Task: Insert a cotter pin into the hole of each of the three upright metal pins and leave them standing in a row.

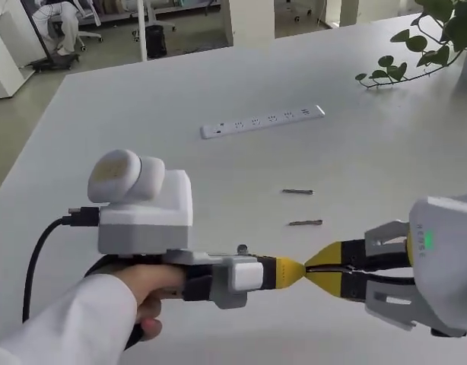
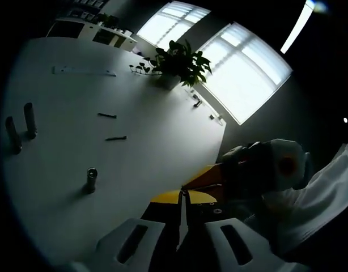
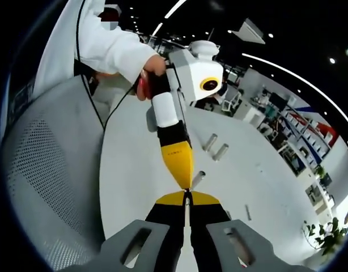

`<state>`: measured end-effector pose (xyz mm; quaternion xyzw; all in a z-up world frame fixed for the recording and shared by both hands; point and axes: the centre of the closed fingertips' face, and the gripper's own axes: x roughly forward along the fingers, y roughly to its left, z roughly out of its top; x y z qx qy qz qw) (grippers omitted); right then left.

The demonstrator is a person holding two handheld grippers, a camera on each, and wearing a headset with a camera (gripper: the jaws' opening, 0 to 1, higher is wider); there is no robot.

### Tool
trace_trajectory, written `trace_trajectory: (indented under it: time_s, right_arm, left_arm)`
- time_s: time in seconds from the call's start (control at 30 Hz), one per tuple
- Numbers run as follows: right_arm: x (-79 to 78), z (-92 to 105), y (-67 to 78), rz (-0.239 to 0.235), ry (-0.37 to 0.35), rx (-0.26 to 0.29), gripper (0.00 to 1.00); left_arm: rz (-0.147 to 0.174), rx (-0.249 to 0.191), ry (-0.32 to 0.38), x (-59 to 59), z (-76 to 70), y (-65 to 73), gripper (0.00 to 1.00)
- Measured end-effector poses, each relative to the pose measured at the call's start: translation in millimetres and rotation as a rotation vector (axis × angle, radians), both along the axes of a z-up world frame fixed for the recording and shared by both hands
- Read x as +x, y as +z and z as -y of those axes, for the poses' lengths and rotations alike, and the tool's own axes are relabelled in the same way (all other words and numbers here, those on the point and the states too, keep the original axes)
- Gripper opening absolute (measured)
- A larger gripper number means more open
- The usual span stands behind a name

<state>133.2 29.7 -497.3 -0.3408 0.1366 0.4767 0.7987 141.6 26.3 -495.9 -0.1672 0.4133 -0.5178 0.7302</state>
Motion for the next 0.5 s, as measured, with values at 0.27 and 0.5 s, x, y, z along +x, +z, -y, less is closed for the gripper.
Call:
trace_trajectory:
  time_s: [0.27,0.5]
  right_arm:
    - [-1.5,-1.0,-1.2,-0.007,0.009,0.0,0.0]
    - [-1.5,-1.7,1.5,-0.007,0.019,0.014,0.0]
  left_arm:
    - [-0.058,-0.004,0.025,-0.5,-3.9,-3.3,0.0]
    - [-0.054,-0.02,0.028,-0.3,-5.0,-0.8,0.0]
